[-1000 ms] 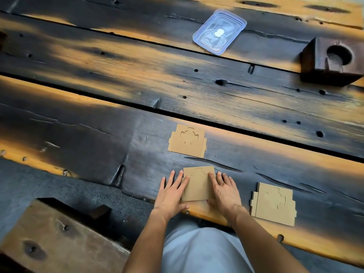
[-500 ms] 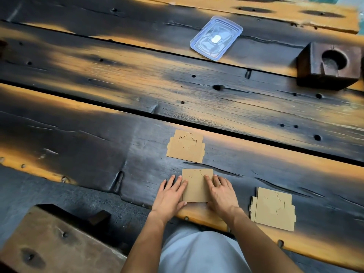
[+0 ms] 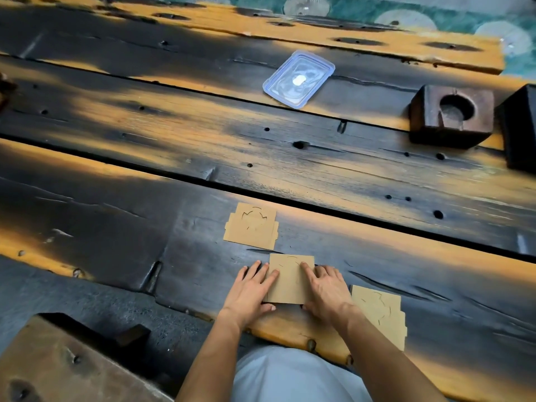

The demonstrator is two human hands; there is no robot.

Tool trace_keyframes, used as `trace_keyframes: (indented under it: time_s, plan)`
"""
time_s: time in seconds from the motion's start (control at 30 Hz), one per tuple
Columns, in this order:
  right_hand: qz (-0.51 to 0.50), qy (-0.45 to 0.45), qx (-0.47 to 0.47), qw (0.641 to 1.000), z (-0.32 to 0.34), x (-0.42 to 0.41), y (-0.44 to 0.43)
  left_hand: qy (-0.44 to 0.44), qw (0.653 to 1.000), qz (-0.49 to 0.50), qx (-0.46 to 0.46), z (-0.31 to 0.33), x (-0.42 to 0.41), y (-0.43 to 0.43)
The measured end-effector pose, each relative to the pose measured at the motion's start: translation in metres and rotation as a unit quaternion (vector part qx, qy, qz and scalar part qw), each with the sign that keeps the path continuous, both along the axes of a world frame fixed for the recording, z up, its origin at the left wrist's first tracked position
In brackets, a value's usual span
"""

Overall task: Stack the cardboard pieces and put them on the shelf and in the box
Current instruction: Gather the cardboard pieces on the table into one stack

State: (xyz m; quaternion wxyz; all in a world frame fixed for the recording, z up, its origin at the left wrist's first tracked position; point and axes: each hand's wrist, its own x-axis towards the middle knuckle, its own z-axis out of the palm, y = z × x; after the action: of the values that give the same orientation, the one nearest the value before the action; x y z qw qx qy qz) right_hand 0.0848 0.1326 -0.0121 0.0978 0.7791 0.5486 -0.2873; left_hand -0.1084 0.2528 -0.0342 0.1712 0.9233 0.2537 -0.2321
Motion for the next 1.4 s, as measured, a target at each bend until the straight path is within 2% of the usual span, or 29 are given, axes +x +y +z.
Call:
trace_keyframes:
  time_s: [0.77, 1.4]
  plan:
    - [-0.050, -0.036, 0.007, 0.998, 0.020, 0.097, -0.136, -0.018, 0.998, -0.055, 0.018, 0.015, 0.115, -0.119]
    - [-0.076, -0.030, -0.016, 0.997, -0.005, 0.095, -0.186, 0.036, 0.997, -0.062, 0.016, 0.004, 0.130, -0.166]
